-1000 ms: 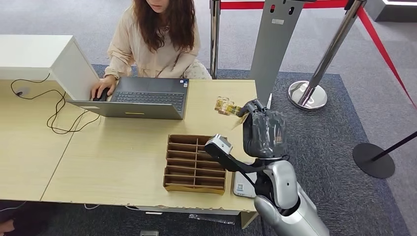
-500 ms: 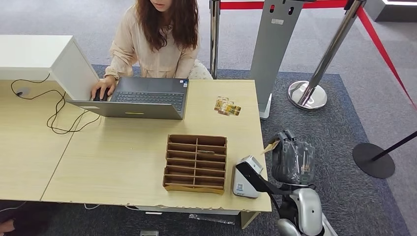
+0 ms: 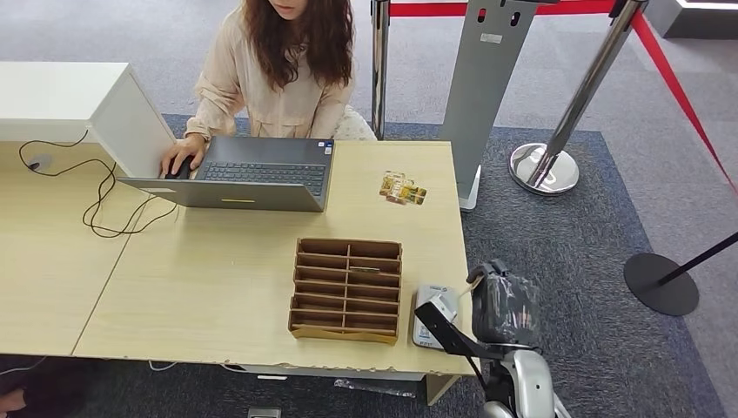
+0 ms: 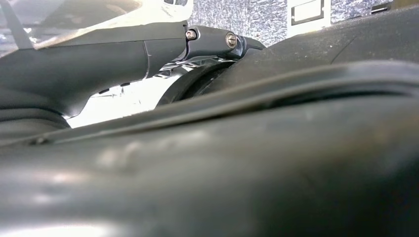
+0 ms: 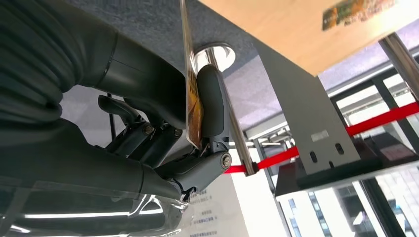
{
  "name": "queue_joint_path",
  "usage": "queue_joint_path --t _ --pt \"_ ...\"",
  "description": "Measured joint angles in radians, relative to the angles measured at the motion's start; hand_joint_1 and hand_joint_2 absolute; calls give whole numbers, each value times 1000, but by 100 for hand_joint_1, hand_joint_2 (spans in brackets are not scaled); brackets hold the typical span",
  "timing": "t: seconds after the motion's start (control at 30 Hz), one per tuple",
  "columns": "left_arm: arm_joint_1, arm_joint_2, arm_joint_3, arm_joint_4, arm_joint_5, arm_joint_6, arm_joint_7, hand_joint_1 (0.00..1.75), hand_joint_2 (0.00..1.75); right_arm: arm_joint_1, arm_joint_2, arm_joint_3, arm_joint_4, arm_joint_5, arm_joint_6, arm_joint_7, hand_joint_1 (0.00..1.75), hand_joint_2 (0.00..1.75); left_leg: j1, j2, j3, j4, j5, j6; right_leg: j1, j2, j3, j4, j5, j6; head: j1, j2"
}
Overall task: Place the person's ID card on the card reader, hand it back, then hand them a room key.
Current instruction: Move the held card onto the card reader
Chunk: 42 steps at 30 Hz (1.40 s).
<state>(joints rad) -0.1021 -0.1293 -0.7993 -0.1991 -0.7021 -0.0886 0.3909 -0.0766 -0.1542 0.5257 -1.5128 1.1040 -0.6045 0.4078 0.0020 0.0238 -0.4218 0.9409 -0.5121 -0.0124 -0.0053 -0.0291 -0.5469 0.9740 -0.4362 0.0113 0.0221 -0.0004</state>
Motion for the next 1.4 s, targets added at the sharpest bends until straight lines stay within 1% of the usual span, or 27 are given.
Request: queue_joint_path --t 0.53,0.8,1.0,1.23,1.4 --pt "2 0 20 0 5 6 -5 0 0 -27 48 91 225 -73 -45 -32 175 175 0 0 0 0 0 0 0 0 0 0 0 0 0 0" --pt "3 0 23 0 9 6 -5 0 0 -48 62 128 293 -124 -90 -41 175 175 0 0 1 0 0 0 0 0 0 0 0 0 0 0" --pt "3 1 23 0 10 2 -5 0 0 -61 73 135 324 -145 -98 -57 175 175 0 1 3 0 0 0 0 0 3 0 0 0 0 0" --pt "3 2 23 0 5 -11 -1 0 0 -63 85 133 340 -116 -99 -80 175 175 0 1 4 0 0 0 0 0 4 0 0 0 0 0" --pt "2 6 23 0 -4 -15 -1 0 0 -70 81 131 306 -47 -81 -34 175 175 0 1 4 0 0 0 0 0 4 0 0 0 0 0"
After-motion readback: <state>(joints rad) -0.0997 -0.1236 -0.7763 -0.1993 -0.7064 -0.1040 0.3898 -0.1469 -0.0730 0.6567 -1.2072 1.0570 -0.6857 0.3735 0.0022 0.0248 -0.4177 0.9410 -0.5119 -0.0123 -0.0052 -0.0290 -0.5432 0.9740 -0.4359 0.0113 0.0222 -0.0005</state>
